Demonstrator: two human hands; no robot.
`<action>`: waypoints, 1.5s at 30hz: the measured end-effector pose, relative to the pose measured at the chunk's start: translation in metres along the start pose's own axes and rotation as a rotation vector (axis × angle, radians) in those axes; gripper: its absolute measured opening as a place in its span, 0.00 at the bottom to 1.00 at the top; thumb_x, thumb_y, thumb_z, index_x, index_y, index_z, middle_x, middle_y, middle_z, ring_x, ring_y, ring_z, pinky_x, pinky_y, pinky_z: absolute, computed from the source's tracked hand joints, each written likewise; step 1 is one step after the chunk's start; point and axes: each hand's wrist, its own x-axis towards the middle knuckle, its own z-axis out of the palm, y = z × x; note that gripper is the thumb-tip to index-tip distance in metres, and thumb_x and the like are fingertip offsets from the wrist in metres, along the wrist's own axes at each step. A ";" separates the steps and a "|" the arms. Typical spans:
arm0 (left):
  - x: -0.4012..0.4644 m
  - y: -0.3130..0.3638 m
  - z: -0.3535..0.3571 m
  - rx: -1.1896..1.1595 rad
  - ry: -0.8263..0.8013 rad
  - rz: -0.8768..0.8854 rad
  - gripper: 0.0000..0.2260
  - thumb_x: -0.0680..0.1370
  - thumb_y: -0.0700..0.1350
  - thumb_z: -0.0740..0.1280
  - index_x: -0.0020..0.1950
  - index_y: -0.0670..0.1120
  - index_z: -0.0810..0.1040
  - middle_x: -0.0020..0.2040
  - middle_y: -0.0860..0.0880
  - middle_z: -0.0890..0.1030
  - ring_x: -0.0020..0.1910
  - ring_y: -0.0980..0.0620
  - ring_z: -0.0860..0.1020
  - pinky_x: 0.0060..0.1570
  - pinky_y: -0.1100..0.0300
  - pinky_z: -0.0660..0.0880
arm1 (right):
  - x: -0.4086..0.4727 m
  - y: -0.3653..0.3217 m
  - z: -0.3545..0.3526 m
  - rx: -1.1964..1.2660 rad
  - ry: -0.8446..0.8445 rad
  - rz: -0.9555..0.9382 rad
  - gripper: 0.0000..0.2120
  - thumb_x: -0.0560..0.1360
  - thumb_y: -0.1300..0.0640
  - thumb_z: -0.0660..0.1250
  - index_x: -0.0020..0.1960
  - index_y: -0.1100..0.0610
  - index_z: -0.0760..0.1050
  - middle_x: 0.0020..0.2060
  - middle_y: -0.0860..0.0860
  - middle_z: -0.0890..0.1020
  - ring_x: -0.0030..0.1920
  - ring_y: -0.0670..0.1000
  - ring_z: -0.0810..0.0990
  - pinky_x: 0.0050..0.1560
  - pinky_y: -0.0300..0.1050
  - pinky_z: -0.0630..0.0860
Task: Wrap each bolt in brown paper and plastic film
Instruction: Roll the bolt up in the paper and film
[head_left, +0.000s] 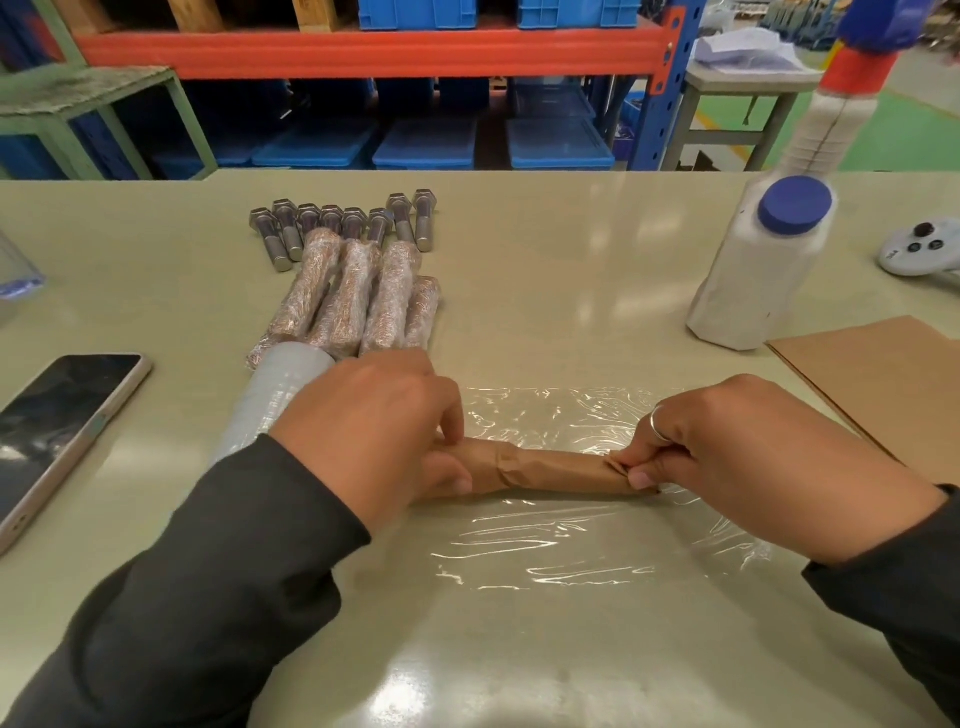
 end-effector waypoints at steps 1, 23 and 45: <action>-0.001 -0.001 -0.001 0.002 -0.012 -0.007 0.14 0.70 0.62 0.67 0.52 0.59 0.77 0.45 0.58 0.67 0.53 0.58 0.70 0.45 0.64 0.62 | 0.000 0.000 0.000 0.000 0.000 -0.001 0.08 0.74 0.50 0.68 0.51 0.41 0.80 0.48 0.43 0.82 0.48 0.45 0.76 0.47 0.37 0.70; 0.002 0.006 0.003 -0.077 -0.284 -0.066 0.10 0.72 0.56 0.69 0.48 0.53 0.79 0.48 0.55 0.74 0.49 0.53 0.74 0.51 0.57 0.73 | -0.001 0.002 -0.001 0.033 0.021 -0.032 0.06 0.72 0.52 0.69 0.46 0.42 0.81 0.44 0.42 0.83 0.46 0.43 0.78 0.47 0.37 0.72; 0.011 0.014 0.008 -0.223 -0.114 -0.300 0.12 0.68 0.46 0.74 0.36 0.56 0.70 0.46 0.54 0.78 0.48 0.52 0.75 0.42 0.63 0.67 | 0.000 0.001 -0.003 0.001 0.001 -0.054 0.06 0.72 0.52 0.69 0.44 0.40 0.81 0.43 0.44 0.83 0.43 0.44 0.77 0.42 0.35 0.70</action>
